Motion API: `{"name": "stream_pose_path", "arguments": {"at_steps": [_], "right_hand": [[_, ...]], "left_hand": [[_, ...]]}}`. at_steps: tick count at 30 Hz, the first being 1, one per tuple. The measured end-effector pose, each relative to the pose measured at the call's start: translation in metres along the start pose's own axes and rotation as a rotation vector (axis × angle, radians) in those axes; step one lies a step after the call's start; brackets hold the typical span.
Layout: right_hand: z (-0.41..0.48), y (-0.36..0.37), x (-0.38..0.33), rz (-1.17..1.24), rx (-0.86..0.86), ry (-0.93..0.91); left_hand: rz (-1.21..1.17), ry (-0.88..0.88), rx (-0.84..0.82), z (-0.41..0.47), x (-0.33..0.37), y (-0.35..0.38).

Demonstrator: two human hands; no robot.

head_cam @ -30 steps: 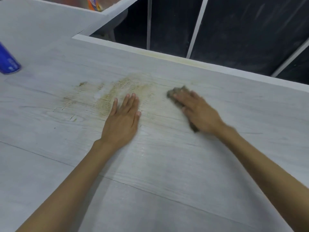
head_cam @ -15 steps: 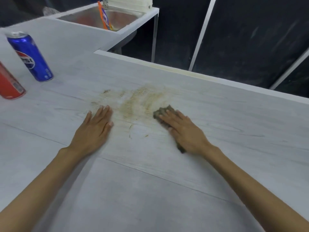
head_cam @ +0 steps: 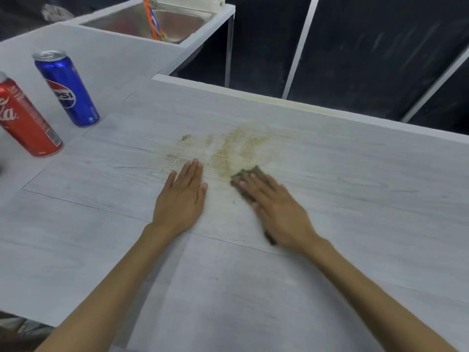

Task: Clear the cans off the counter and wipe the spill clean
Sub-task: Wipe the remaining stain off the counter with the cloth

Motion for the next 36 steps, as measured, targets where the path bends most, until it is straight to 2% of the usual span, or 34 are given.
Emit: {"name": "stream_pose_path", "arguments": {"at_steps": [4, 6, 9, 11, 13, 14, 17, 19, 21, 25, 29, 32, 36], "right_hand": [[0.039, -0.005, 0.080, -0.124, 0.004, 0.340], [0.071, 0.009, 0.077, -0.139, 0.023, 0.434], [0.093, 0.033, 0.000, -0.039, 0.048, 0.390], [0.070, 0.038, -0.058, 0.000, 0.044, 0.240], [0.031, 0.029, -0.086, 0.022, 0.026, 0.107], [0.013, 0.024, -0.081, 0.029, 0.018, 0.097], [0.002, 0.007, -0.017, -0.046, 0.069, 0.283], [0.025, 0.005, 0.028, -0.139, 0.082, 0.464], [0.062, 0.014, 0.041, -0.169, 0.057, 0.559], [0.110, 0.052, -0.046, -0.084, 0.107, 0.420], [0.072, 0.049, -0.127, 0.056, 0.076, 0.210], [0.056, 0.028, -0.087, -0.014, 0.055, 0.175], [0.087, 0.017, 0.012, -0.070, 0.038, 0.435]], "left_hand": [[-0.020, 0.006, 0.020, -0.002, 0.000, 0.000], [-0.031, -0.007, -0.008, -0.001, 0.001, 0.000], [-0.206, -0.017, -0.119, 0.004, -0.003, -0.009], [-0.375, -0.016, -0.160, 0.006, -0.014, -0.020], [-0.322, 0.016, -0.157, 0.003, -0.032, -0.028], [-0.250, 0.039, -0.156, 0.004, -0.043, -0.031], [-0.181, 0.069, -0.161, 0.010, -0.070, -0.039], [-0.184, 0.085, -0.150, 0.017, -0.079, -0.042], [-0.152, 0.094, -0.141, 0.021, -0.083, -0.039], [-0.076, 0.094, -0.104, 0.021, -0.090, -0.029], [-0.086, 0.106, -0.075, 0.022, -0.090, -0.028], [-0.078, 0.103, -0.066, 0.024, -0.088, -0.027], [-0.074, 0.087, -0.057, 0.027, -0.088, -0.027]]}}
Point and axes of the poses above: each hand's wrist, its own z-axis towards the middle knuckle, its own y-axis out of the palm, x = y × z, the point moved 2 cm from there along z, towards the middle knuckle, and after that the axes turned 1 degree about -y, right-handed, at the moved point
